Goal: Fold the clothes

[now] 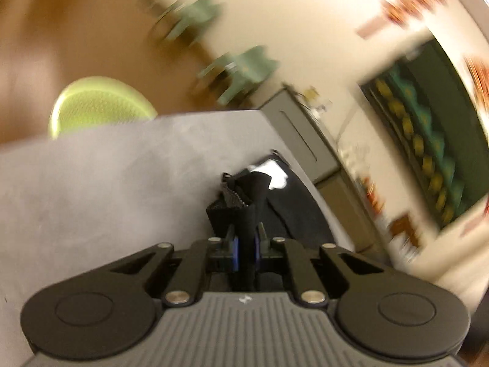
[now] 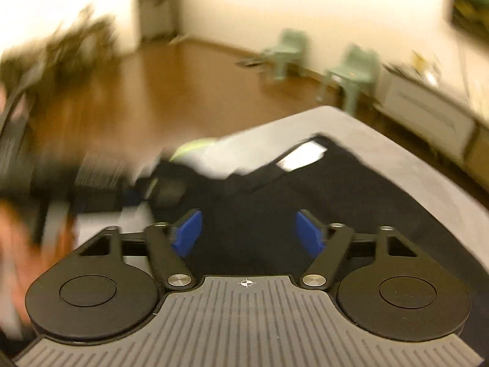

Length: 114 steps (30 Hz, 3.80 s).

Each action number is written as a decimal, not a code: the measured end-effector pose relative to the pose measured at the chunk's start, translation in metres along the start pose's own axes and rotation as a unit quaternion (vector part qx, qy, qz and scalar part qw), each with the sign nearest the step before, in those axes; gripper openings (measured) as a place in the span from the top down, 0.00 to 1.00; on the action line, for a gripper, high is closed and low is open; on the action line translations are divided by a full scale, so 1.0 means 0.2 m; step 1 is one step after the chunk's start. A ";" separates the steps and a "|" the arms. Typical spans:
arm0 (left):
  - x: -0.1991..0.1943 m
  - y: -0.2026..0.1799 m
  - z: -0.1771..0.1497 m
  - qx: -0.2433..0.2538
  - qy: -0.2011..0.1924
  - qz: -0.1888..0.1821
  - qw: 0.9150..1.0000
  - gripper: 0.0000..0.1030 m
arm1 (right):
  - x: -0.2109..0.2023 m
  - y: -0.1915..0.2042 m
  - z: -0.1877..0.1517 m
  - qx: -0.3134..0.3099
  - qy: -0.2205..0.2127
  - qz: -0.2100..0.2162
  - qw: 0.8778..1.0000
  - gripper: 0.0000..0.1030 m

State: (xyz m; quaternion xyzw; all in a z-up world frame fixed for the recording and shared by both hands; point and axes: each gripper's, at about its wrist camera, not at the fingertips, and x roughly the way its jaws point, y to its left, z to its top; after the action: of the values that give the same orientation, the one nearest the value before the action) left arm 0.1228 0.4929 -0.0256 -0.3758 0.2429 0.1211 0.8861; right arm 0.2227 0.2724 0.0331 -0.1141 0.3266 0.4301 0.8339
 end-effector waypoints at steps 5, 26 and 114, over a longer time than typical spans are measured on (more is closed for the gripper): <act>-0.01 -0.47 -0.30 0.272 -0.027 0.025 0.962 0.91 | 0.26 -0.07 0.33 -0.001 0.092 -0.012 0.996 0.07; -0.16 -0.92 -0.81 0.446 -0.006 -0.053 0.893 0.89 | -0.21 -0.63 0.07 0.116 0.059 -0.100 0.986 0.99; 0.48 -1.06 -0.57 0.432 0.083 -0.060 0.896 0.60 | -0.89 -0.50 -1.14 0.051 -0.035 -0.210 0.976 0.49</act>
State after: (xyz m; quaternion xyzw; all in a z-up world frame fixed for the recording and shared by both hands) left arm 0.2507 0.2682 -0.0150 0.0213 0.3205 -0.0806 0.9436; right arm 0.1265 -0.0103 -0.0351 -0.1222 0.2878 0.2318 0.9211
